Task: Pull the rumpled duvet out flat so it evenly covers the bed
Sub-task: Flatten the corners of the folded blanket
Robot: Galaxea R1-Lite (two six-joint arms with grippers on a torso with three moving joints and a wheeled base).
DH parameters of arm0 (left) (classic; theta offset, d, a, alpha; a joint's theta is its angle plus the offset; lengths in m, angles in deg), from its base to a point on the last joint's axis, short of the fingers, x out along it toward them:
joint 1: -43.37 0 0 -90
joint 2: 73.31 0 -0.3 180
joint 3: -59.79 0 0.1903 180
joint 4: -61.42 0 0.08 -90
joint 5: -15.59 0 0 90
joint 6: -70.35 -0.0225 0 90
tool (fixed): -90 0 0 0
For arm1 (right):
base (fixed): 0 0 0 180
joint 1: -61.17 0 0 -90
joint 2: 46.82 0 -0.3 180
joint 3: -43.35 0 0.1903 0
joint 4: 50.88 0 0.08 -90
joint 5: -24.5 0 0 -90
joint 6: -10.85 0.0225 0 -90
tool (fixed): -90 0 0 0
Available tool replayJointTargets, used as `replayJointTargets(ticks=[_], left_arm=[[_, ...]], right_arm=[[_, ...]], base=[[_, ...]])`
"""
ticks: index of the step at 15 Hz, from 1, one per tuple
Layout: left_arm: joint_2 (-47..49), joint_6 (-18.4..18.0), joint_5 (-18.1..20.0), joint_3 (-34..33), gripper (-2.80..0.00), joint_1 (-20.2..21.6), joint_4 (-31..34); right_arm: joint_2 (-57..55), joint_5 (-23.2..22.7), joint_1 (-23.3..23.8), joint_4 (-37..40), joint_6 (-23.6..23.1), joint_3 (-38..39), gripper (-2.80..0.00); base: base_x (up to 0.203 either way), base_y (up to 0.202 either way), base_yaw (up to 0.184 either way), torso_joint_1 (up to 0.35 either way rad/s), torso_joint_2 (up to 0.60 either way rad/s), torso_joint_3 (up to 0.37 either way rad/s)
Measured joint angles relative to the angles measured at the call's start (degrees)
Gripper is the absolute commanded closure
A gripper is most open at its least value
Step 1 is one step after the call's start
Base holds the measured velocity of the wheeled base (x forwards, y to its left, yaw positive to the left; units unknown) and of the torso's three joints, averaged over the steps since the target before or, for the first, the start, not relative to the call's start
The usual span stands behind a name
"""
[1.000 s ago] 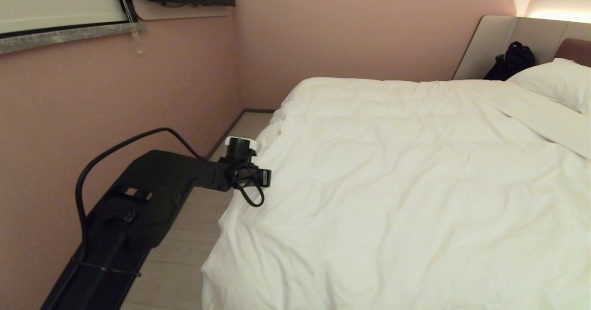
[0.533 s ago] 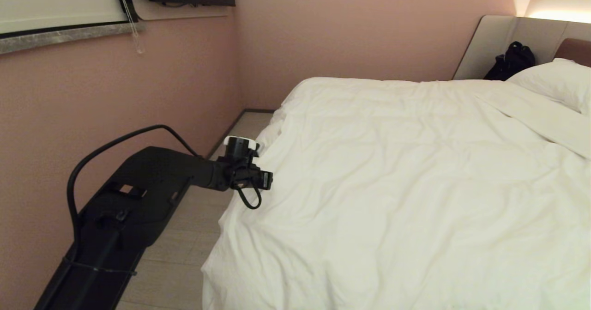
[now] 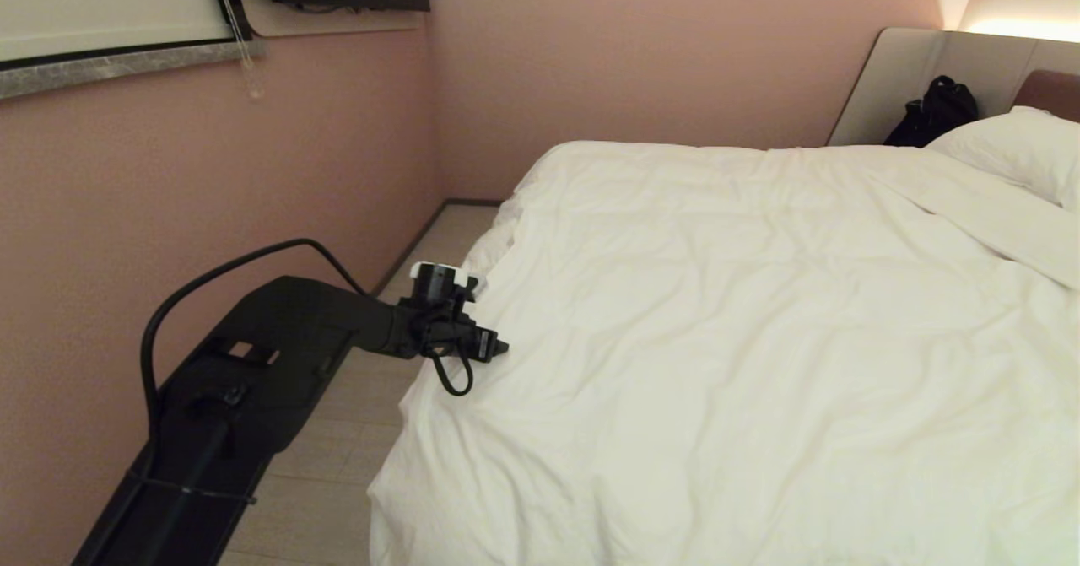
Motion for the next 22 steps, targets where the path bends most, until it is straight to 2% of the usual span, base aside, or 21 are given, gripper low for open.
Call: replayJointTargets(ticks=[9,10,22], left_arm=[[1.99,-0.49,0.01,2.06,-2.80,0.07,4.72],[2.04,-0.47,0.00,2.11,0.00,0.08,4.72],[1.96,-0.21,-0.06,2.22,0.00,0.09,3.91]], right_arm=[[0.00,0.00,0.00,0.00,-0.03,0.00,0.00],[0.00,0.00,0.00,0.00,-0.01,0.00,0.00],[0.00,0.05,0.00,0.00,-0.03,0.00,0.00]], base=[[0.000,0.000,0.000,0.000,0.00,0.000],[0.000,0.000,0.000,0.000,0.00,0.000],[0.000,0.000,0.000,0.000,0.00,0.000]])
